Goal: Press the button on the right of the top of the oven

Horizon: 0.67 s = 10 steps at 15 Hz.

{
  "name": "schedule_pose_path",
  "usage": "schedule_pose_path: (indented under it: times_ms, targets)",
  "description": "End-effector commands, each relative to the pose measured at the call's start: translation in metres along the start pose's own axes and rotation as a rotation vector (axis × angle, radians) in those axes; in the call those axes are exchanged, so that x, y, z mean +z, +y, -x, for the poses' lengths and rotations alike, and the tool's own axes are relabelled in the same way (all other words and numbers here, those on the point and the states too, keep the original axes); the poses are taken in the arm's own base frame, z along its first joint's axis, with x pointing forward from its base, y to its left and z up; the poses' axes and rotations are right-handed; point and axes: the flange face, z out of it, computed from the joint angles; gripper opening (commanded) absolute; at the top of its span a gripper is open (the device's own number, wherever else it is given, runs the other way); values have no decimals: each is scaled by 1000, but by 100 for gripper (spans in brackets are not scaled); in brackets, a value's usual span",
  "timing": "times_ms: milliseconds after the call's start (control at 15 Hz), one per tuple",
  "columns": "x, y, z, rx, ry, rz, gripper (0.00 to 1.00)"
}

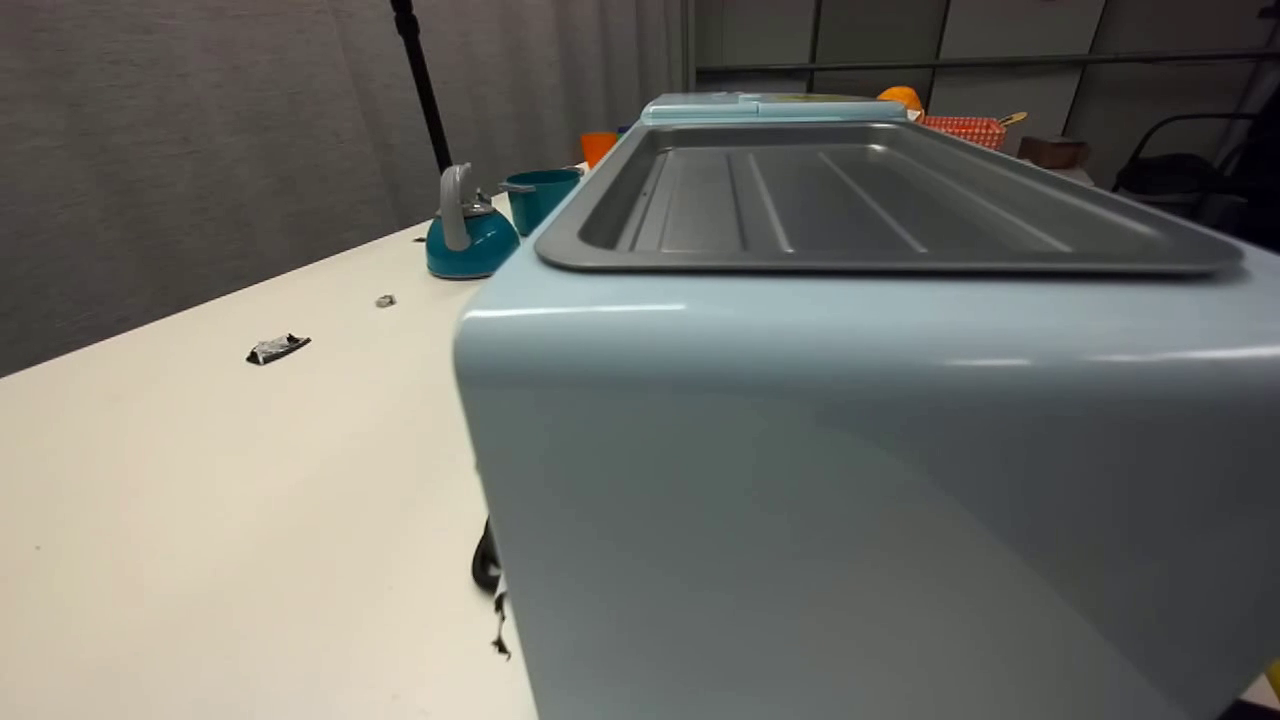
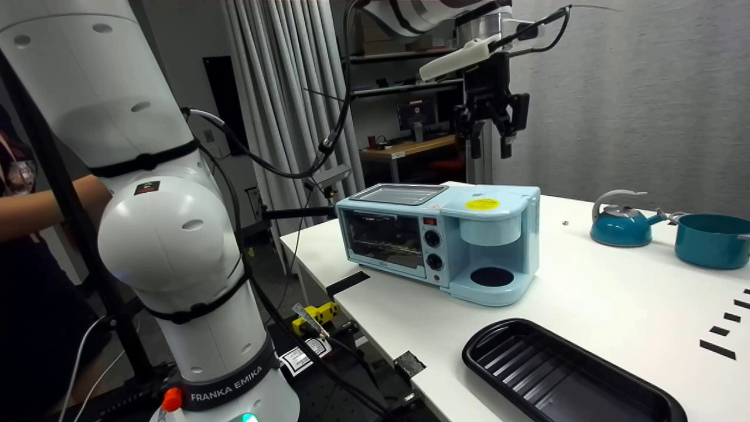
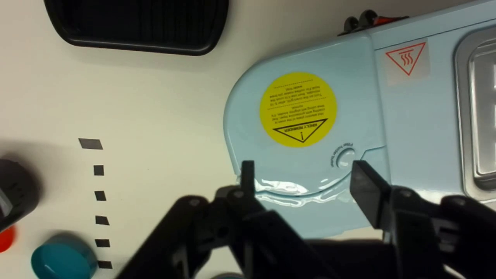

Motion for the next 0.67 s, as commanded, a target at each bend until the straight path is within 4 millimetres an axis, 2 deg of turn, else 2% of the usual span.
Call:
schedule_pose_path:
  times_ms: [0, 200, 333, 600]
  targets:
    - [0, -2, -2, 5, 34, 10, 35]
    - [-1, -2, -3, -7, 41, 9, 12]
    - [-1, -2, -2, -14, 38, 6, 0]
    - [0, -2, -2, -33, 33, 5, 0]
